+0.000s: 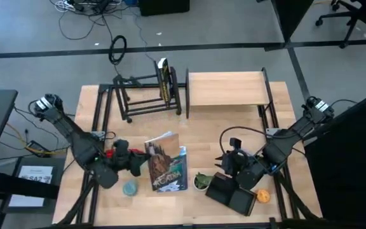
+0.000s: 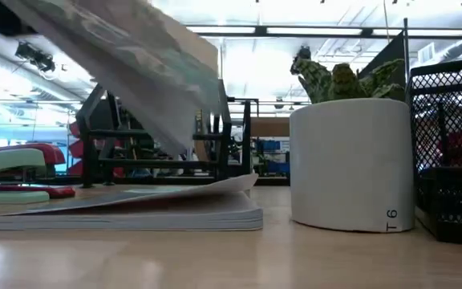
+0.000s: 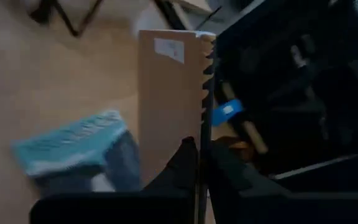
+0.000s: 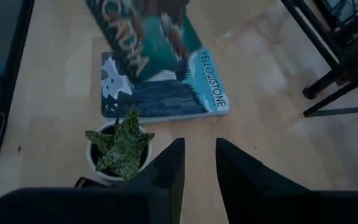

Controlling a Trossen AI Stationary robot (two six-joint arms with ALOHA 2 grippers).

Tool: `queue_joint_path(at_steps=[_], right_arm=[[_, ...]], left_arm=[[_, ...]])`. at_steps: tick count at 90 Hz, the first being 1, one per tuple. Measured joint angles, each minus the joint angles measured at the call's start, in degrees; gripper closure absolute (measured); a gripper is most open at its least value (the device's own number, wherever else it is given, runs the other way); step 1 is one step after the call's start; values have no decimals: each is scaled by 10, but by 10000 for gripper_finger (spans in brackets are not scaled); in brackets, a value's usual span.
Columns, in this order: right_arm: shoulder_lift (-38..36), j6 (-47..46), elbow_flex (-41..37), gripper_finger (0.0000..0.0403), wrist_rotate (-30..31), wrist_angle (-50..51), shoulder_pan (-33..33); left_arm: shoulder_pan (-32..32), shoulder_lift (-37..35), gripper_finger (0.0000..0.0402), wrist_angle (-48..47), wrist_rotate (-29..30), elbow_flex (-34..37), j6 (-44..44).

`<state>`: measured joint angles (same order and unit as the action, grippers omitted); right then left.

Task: Stock shelves
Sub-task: Remove the brown book from the book organizer

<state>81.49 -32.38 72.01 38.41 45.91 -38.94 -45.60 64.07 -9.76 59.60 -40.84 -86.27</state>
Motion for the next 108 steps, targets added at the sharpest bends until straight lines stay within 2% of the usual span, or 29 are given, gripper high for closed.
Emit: queue_joint_path(at_steps=[20, 35, 52, 71, 87, 98, 108], right_arm=[[0, 0, 0, 341, 0, -1, 4], [0, 2, 0, 341, 0, -11, 5], [0, 11, 0, 341, 1, -23, 11], [0, 11, 0, 341, -9, -30, 23], [0, 11, 0, 341, -11, -30, 23], [0, 11, 0, 341, -11, -30, 23], [0, 11, 0, 341, -11, -30, 23]], left_arm=[[6, 18, 401, 362, -4, 217, 8], [19, 54, 401, 512, -34, 290, -7], [57, 84, 401, 500, -112, 257, 6], [96, 108, 401, 460, -147, 236, 3], [120, 112, 401, 447, -205, 234, -5], [128, 112, 398, 441, -216, 234, -10], [130, 112, 373, 438, -218, 234, -10]])
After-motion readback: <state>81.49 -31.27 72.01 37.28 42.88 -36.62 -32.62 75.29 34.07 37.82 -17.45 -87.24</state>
